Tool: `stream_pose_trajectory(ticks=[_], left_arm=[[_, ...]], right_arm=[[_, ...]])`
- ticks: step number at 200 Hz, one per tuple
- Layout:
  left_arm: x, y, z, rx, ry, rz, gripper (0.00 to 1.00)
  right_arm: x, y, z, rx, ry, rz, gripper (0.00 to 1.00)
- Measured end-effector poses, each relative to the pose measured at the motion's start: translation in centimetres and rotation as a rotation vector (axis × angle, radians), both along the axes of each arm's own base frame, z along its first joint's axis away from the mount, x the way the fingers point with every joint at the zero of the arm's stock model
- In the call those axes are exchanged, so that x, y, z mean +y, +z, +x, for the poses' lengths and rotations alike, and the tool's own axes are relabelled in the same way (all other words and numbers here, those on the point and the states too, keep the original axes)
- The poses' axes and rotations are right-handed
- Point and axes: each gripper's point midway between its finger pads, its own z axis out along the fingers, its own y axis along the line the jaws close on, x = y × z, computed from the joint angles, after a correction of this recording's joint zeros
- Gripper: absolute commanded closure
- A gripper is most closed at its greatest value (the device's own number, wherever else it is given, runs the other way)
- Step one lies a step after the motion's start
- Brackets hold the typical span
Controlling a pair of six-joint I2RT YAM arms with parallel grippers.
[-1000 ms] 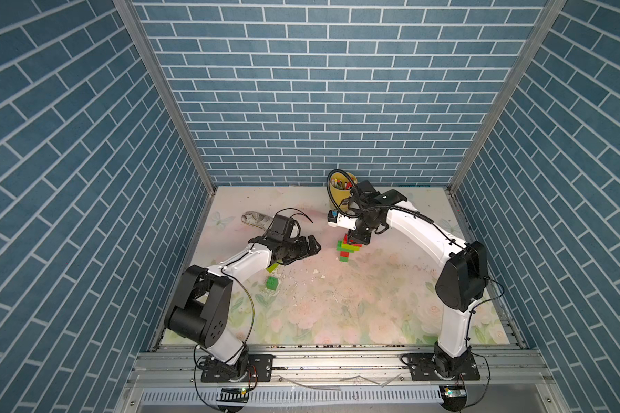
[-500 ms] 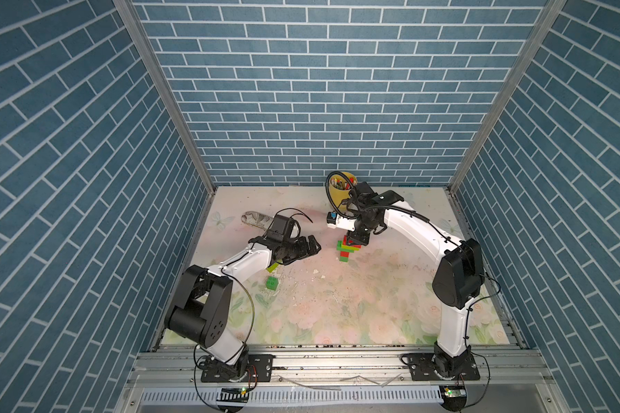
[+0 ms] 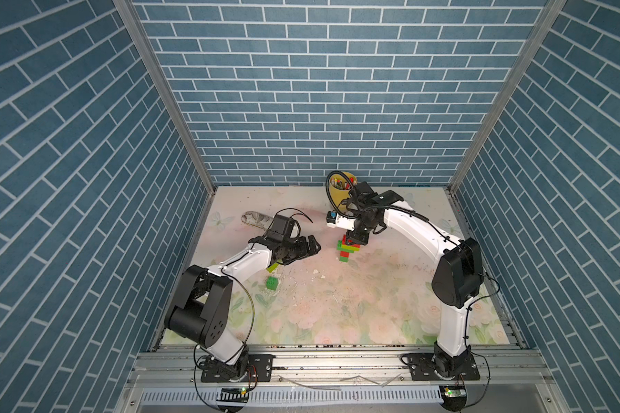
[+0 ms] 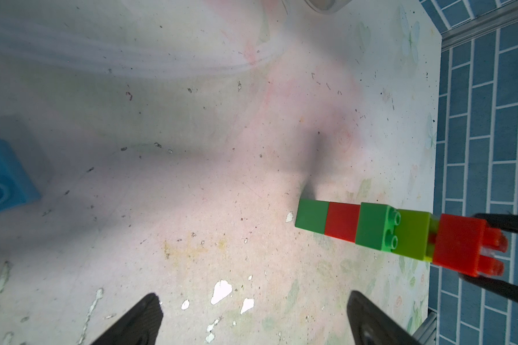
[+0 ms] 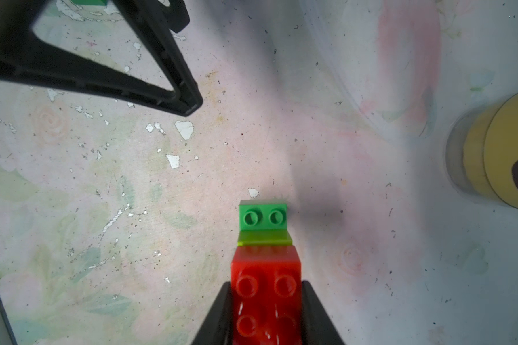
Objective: Assemble a spoon with lego
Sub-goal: Assemble the lego brick with the lego brick.
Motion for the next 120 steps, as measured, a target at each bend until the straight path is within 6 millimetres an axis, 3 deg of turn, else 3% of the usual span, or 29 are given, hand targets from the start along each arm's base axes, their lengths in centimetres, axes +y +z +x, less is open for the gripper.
stream_pose_trajectory(ticks=[120], left_arm=[[0.41, -0.04, -0.23, 0.005, 0.007, 0.020, 0.01]], right_arm=[[0.24, -0.38, -0.02, 0.033, 0.002, 0.031, 0.83]])
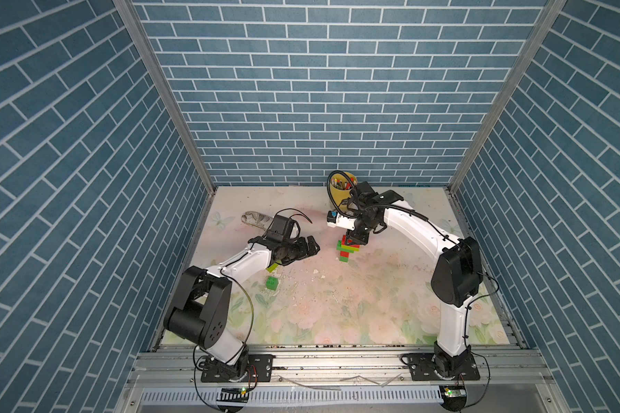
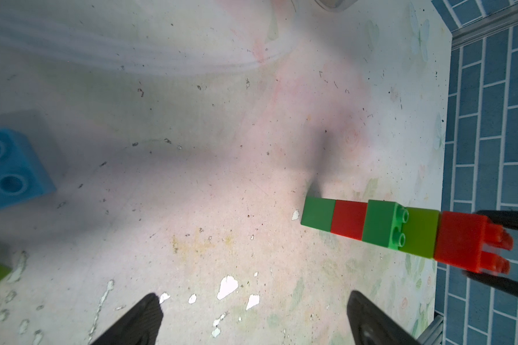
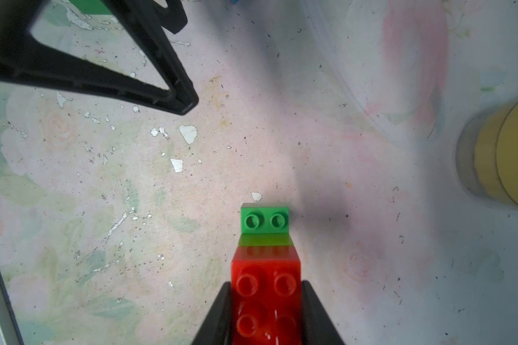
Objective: Assemble a spoon with lego
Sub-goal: Assemble the lego brick with the lego brick.
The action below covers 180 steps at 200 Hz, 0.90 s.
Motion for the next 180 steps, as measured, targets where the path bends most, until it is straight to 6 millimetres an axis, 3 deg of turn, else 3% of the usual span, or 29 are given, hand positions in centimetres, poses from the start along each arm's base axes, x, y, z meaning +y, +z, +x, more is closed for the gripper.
stream_pose_trajectory(ticks=[99, 180], left_arm=[[0.37, 0.37, -0.08, -0.012, 0.006, 0.016, 0.01], [0.58, 0.20, -0.33, -0.004, 0.002, 0.030, 0.01]], right_arm=[[0.10, -0.31, -0.06, 0.024, -0.008, 0.046, 0.84], [0.07, -0.07, 0.11, 0.035, -0.017, 0.032, 0.62]])
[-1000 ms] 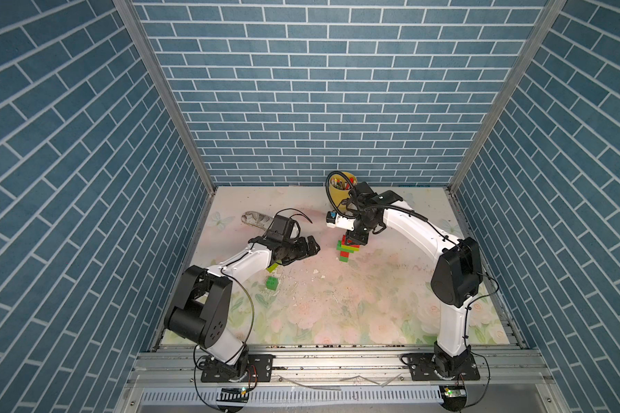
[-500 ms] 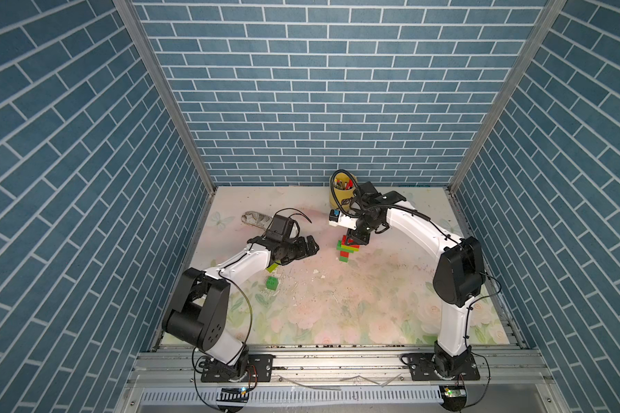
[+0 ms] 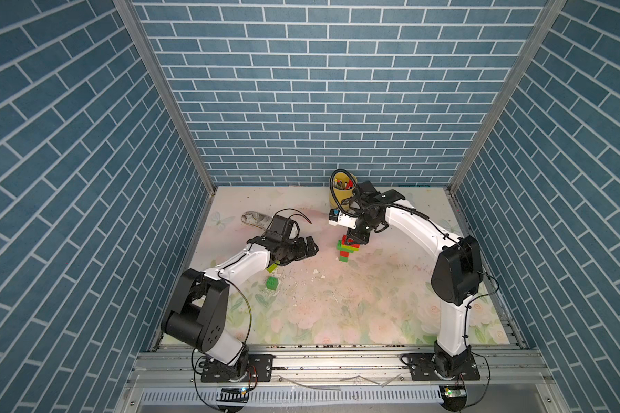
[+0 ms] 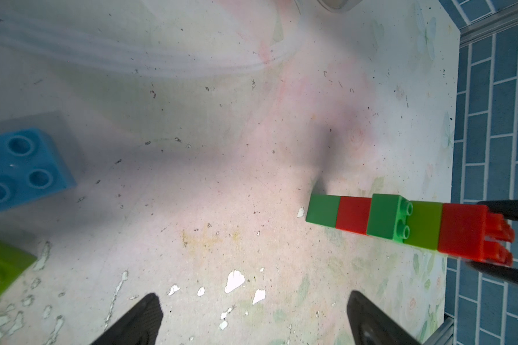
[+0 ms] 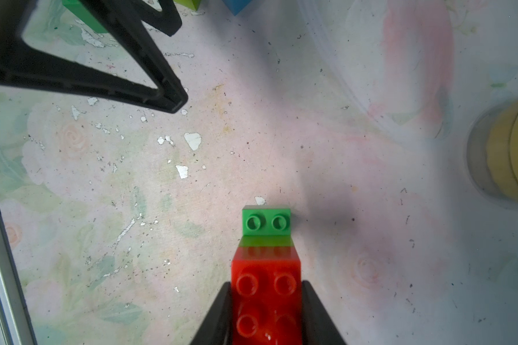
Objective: Assemble a spoon with lego
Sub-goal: Assemble the lego brick with the lego brick, then adjust the lego brick at the center of the board.
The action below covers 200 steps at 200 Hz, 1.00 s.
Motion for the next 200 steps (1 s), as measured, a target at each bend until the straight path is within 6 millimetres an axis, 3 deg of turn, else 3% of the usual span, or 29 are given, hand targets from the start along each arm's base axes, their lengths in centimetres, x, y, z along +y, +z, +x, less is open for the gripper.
stream_pose_trajectory(ticks=[50, 106, 200], left_arm=[[0.1, 0.0, -0.2, 0.005, -0.001, 0.006, 0.01], [0.1, 0.0, -0.2, 0.004, -0.003, 0.007, 0.01], [0.3, 0.1, -0.2, 0.001, 0.001, 0.013, 0.01]], right_arm=[[-0.8, -2.6, -0.4, 0.059, -0.016, -0.080, 0.50], [-1.5, -2.9, -0.1, 0.036, -0.022, -0.126, 0.35], [-3.2, -3.3, 1.2, -0.036, -0.053, -0.226, 0.30]])
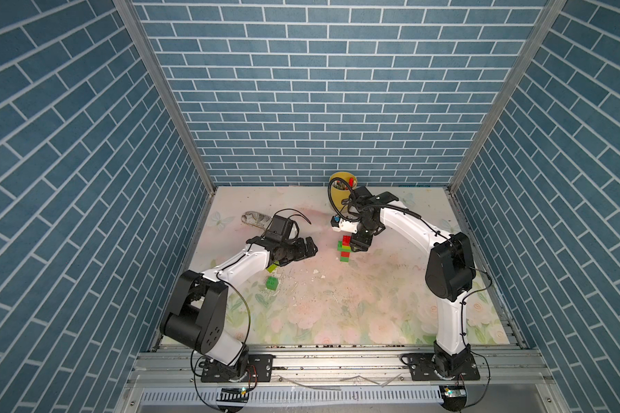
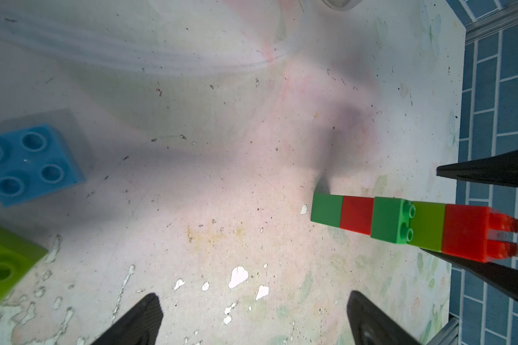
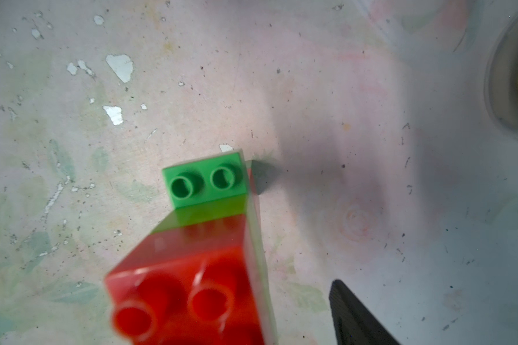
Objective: Assemble a spoon with lego
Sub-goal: Adjust the lego brick at the center of the board.
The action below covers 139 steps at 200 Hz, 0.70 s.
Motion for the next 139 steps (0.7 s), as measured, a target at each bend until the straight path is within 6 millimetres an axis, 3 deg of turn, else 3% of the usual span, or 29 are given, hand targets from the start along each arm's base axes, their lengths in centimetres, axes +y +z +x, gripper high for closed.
stream_pose_trajectory(ticks=[39, 54, 70, 107, 139], left_arm=[[0.1, 0.0, 0.0, -0.001, 0.001, 0.004, 0.01], [0.1, -0.1, -0.1, 0.002, 0.001, 0.009, 0.01], [0.3, -0.2, -0.2, 0.006, 0.000, 0.021, 0.01], [1.8, 0.2, -1.3, 0.012, 0.003, 0.098, 0.01], [4.2, 2.3, -1.8, -0.005, 0.015, 0.228, 0.01]], right_arm=[[-0.4, 0.0, 0.3, -0.017, -0.003, -0.024, 0.27], [-0.4, 0.0, 0.3, -0.018, 0.003, -0.024, 0.08], [-0.4, -0.1, 0.2, -0.018, 0.005, -0.023, 0.03], [-0.7, -0.3, -0.5, -0.016, 0.009, -0.024, 0.01], [-1.2, 0.8, -1.2, -0.047, 0.008, -0.002, 0.01]])
